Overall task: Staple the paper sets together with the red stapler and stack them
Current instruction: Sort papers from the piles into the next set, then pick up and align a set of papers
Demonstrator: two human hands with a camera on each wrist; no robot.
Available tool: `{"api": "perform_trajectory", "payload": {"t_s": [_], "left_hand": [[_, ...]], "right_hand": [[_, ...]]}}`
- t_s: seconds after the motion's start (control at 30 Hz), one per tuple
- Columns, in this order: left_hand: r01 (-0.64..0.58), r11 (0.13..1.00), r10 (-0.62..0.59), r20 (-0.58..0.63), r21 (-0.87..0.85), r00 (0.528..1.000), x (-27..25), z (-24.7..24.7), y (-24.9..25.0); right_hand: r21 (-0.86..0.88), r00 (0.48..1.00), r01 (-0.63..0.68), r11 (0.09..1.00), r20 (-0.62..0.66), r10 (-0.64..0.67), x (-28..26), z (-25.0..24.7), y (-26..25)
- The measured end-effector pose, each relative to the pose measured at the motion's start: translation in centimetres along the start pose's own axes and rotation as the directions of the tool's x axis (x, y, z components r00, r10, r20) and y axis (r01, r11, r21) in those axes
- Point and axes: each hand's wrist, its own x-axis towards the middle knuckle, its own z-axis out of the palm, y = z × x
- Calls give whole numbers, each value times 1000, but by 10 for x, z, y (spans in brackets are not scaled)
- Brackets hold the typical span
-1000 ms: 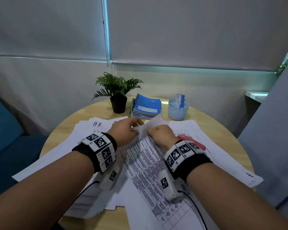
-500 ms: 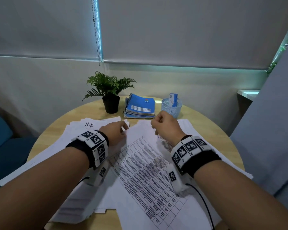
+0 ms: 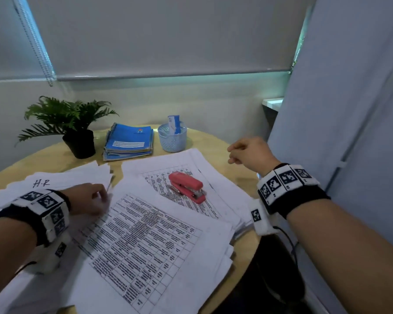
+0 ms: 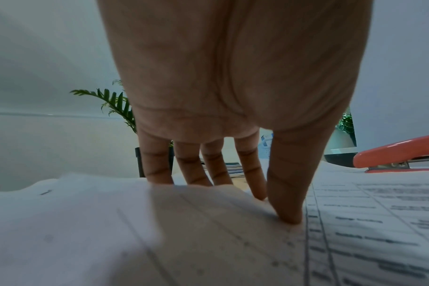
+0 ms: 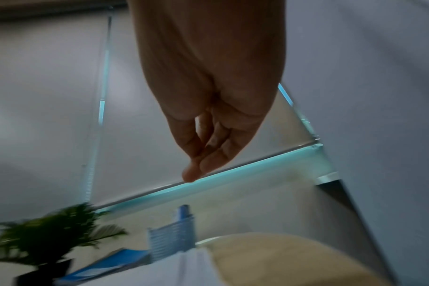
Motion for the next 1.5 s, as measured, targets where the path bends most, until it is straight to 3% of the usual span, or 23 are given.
{"api": "perform_trajectory", "payload": {"t_s": [0.17,0.4,0.53,0.73,1.07,1.3,1.5], "left_hand": [[7,999,-8,-21,-38,1000,9,5,-9],[22,988,-35,-85,-151,996,44,22,-54],[-32,981,8,-125,-191,992,37,25,-46],[-8,973,-36,-186,-229,982,41,32,-52],[1,980,-32,-153,-198,988,37,25,-47],[115,987,-129,-122,-116,984,3,-6,2],[30,992,-69,-335,-121,940,-36,-42,24]], "right_hand": [[-127,993,-101,987,-72,93,-3,-54,62],[-390,973,-223,894,-27,231,-18,-73,139],[-468,973,-225,855,-59,224,-16,-75,168],[-568,963,-252,783,-66,262,-9,-88,185],[-467,961,-268,843,-192,199,-17,-99,174],[-477,995,-76,876,19,97,-12,-64,105],[-420,980,145,896,185,-71,-14,-6,7]]}}
